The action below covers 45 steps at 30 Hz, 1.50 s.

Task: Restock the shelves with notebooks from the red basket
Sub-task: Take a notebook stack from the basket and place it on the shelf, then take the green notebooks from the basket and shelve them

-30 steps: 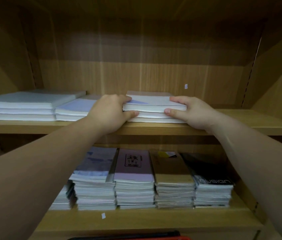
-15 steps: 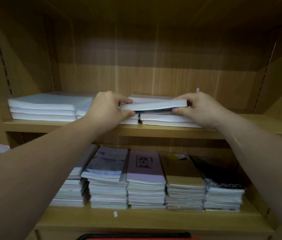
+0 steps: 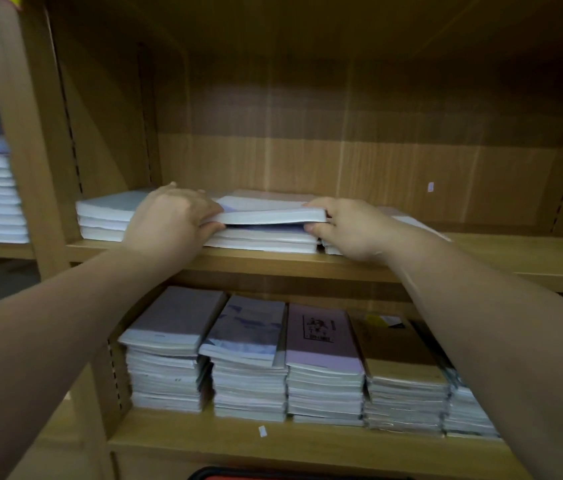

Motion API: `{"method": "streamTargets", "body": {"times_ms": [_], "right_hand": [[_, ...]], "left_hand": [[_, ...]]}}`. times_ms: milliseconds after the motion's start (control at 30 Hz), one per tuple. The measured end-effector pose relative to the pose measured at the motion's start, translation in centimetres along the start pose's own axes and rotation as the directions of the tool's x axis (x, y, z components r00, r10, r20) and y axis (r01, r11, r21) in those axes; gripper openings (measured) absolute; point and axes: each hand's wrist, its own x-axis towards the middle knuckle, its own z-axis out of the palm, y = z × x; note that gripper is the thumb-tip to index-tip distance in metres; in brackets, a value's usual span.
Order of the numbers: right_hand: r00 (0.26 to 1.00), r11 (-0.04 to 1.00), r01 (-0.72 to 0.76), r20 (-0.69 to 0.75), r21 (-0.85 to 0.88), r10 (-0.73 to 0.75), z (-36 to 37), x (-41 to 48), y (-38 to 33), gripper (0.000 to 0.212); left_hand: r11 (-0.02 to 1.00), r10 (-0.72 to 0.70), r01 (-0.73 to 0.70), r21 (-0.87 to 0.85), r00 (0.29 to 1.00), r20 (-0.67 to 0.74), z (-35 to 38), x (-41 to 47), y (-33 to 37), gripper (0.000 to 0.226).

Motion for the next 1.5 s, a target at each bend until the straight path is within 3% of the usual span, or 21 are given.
{"method": "streamTargets", "body": {"times_ms": [133, 233, 300, 400, 467, 533, 667, 867, 933, 1067, 1167, 1233, 1300, 1367, 1433, 1500], "right_hand": [[0.991, 1.0, -0.005, 0.132, -0.021, 0.008, 0.1, -0.5, 0.5, 0.064], [0.993, 1.0, -0.02, 0.115, -0.022, 0.022, -0.1, 0.2, 0.5, 0.061], [0.993, 0.999, -0.031, 0.111, -0.011, 0.032, -0.3, 1.0, 0.5, 0.059], [0.991, 0.999, -0.027, 0.132, -0.035, 0.032, -0.9, 1.9, 0.4, 0.057], [0.985, 0.996, -0.031, 0.164, -0.085, 0.045, -1.1, 2.0, 0.2, 0.062], [0.989, 0.994, -0.029, 0.139, -0.102, 0.043, -0.9, 1.8, -0.3, 0.066], [0.993, 0.982, 0.033, 0.117, -0.186, -0.011, 0.7, 1.5, -1.7, 0.058], [0.996, 0.969, -0.005, 0.081, -0.245, 0.026, 1.4, 1.2, -2.3, 0.057], [1.0, 0.959, -0.005, -0.017, -0.283, 0.0, 2.2, 0.3, -2.2, 0.06], [0.948, 0.981, 0.11, -0.279, -0.157, -0.151, 5.3, -6.2, -1.7, 0.065], [0.927, 0.98, 0.186, -0.317, -0.07, -0.198, 9.4, -13.5, -0.3, 0.065], [0.935, 0.984, 0.177, -0.319, 0.033, -0.157, 13.0, -18.1, 0.9, 0.063], [0.975, 0.983, 0.078, -0.219, 0.169, -0.04, 17.1, -22.2, 2.1, 0.064], [0.994, 0.967, -0.113, 0.009, 0.227, 0.113, 21.2, -25.8, 3.4, 0.067], [0.919, 0.946, -0.303, 0.299, 0.115, 0.258, 24.8, -29.2, 5.0, 0.073], [0.765, 0.899, -0.437, 0.518, -0.02, 0.383, 27.6, -32.0, 6.7, 0.08]], "left_hand": [[0.998, 0.042, -0.046, -0.052, 0.997, -0.07, 0.1, -0.7, -0.2, 0.021], [0.995, 0.005, -0.012, -0.103, 0.998, -0.063, 0.2, -0.5, 0.0, 0.022], [0.983, -0.066, 0.064, -0.171, 0.998, -0.004, 0.4, 0.3, -0.1, 0.021], [0.938, -0.221, 0.251, -0.24, 0.964, 0.147, -0.1, 0.9, -0.7, 0.038], [0.933, -0.264, 0.316, -0.17, 0.926, 0.271, -0.5, 0.6, -0.8, 0.051], [0.952, -0.25, 0.293, -0.084, 0.908, 0.336, -0.6, 0.1, -0.6, 0.059], [0.96, -0.23, 0.27, -0.073, 0.911, 0.344, -0.4, -0.1, -0.5, 0.053], [0.956, -0.266, 0.292, 0.008, 0.859, 0.438, -0.8, 0.9, -0.3, 0.051], [0.956, -0.279, 0.291, 0.029, 0.878, 0.39, -0.6, 0.2, 0.4, 0.054], [0.948, -0.247, 0.244, -0.203, 0.969, 0.01, -0.7, -5.8, 4.8, 0.054], [0.92, -0.161, 0.147, -0.363, 0.987, -0.01, 0.3, -12.3, 9.6, 0.05], [0.877, -0.151, 0.179, -0.445, 0.984, 0.099, 1.7, -16.7, 12.7, 0.051], [0.824, -0.176, 0.317, -0.47, 0.931, 0.32, 3.1, -21.0, 15.7, 0.057], [0.772, -0.22, 0.497, -0.397, 0.794, 0.567, 4.6, -25.4, 18.3, 0.07], [0.766, -0.203, 0.574, -0.29, 0.644, 0.738, 6.3, -29.5, 20.2, 0.086], [0.758, -0.167, 0.615, -0.218, 0.506, 0.846, 7.2, -32.6, 22.1, 0.088]]}}
